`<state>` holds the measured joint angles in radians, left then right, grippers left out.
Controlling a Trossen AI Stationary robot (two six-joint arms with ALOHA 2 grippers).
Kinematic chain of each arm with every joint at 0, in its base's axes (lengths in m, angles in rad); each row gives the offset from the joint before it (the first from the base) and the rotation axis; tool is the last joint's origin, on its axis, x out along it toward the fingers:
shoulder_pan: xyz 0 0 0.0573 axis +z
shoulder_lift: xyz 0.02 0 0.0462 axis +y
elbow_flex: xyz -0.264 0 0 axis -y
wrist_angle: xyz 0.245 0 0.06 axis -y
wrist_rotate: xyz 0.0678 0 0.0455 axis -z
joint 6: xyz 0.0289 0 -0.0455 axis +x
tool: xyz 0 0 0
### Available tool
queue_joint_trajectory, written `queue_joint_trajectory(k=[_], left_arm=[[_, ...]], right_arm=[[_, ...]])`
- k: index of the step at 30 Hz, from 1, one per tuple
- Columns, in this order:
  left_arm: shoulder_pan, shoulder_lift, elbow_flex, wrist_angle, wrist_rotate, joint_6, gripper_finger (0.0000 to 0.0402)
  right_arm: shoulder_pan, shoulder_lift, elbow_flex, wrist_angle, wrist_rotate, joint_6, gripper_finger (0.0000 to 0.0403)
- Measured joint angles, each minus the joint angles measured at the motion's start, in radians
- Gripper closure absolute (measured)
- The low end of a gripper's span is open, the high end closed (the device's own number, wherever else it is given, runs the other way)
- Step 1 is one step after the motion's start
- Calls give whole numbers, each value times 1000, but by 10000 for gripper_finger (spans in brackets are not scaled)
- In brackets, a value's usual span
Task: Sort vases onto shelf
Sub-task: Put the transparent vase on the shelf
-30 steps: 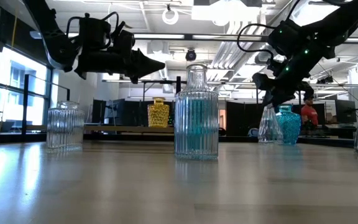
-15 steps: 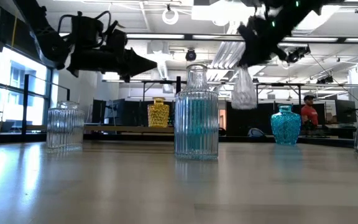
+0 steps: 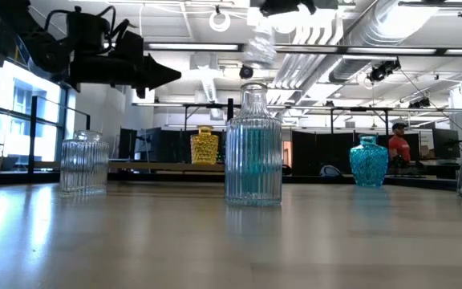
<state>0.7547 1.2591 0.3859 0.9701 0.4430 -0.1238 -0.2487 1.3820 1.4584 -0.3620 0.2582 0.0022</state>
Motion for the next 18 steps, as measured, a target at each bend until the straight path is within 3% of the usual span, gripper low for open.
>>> queue_joint_trajectory(k=[5,13,18], left_arm=[[49,0,0,-6,-4,-6,401],[146,0,0,-30,-8,-31,401],[212,-7,-27,-14,-58,-41,401]], right_arm=[[1,209,270,-8,-173,-119,340],[-29,543,712,-182,-317,-194,340],[-62,719,901,-267,-389,-194,340]])
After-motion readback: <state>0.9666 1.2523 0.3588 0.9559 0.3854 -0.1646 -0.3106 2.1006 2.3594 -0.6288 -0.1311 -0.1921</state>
